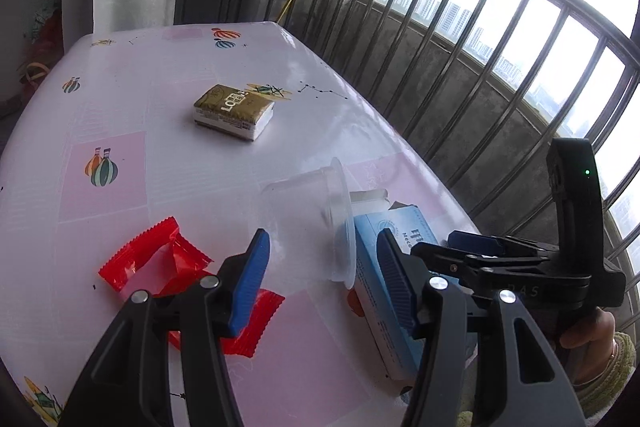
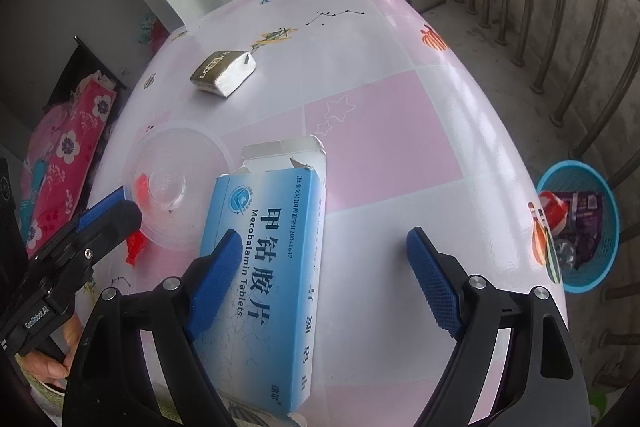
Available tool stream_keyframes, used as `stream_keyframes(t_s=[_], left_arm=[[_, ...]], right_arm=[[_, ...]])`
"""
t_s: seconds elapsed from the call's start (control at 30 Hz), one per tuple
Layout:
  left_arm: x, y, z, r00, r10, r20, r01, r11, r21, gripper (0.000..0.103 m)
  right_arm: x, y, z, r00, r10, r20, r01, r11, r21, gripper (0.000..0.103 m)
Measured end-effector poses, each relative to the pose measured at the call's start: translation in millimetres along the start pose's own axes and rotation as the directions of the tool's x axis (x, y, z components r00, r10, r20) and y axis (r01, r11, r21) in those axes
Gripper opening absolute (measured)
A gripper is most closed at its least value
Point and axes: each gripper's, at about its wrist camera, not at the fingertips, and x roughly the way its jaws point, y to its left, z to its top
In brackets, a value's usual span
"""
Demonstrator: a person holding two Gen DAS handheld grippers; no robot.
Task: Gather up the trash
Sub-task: 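Grasp the clear plastic cup rim with the left tool while the right tool holds the blue box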
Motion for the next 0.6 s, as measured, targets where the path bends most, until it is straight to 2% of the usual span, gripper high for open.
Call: stream_keyframes(t_s=[0.07,0.13,0.23,0.37,0.47,0.53,0.6], left_arm=[[4.9,-2.1,0.9,0.999,0.042,0.002,-0.043,0.999,0.031,0.051],[8.7,-1.5,1.2,0.997,0.077,-0.008,-0.077,0.996,0.038,0.043],[10.2,5.5,0.7,0.995,0.095,-0.024,-0.095,0.995,0.001,0.031],[3.5,15.8,-0.2,0.994,0.112,-0.017,-0.113,0.992,-0.053,0.029],[-3.2,22.6,0.1,0.992,0.127,0.001,-0.127,0.989,-0.075,0.021],[-5.4,26.0,0.4,0.992,0.125,0.006,-0.124,0.989,-0.082,0.01],[-6.6,28.2,0.2,0.993,0.12,0.011,-0.119,0.989,-0.089,0.005]], right_arm=[[-3.0,-2.2,-2.5,1.0,0.004,0.001,-0.004,1.0,0.0,0.079],[-5.8,-5.2,-3.7,1.0,0.009,0.003,-0.009,1.0,0.005,0.079],[-10.8,-8.6,-5.6,1.0,0.022,0.003,-0.022,1.0,0.016,0.079],[-15.5,-4.7,-5.7,1.0,0.029,0.005,-0.029,1.0,0.001,0.079],[-19.1,1.7,-7.7,0.999,0.043,0.008,-0.043,0.999,-0.014,0.079],[-19.6,8.4,-9.6,0.998,0.059,0.002,-0.059,0.998,-0.027,0.08],[-19.6,14.4,-12.2,0.997,0.073,-0.008,-0.073,0.996,-0.043,0.082]])
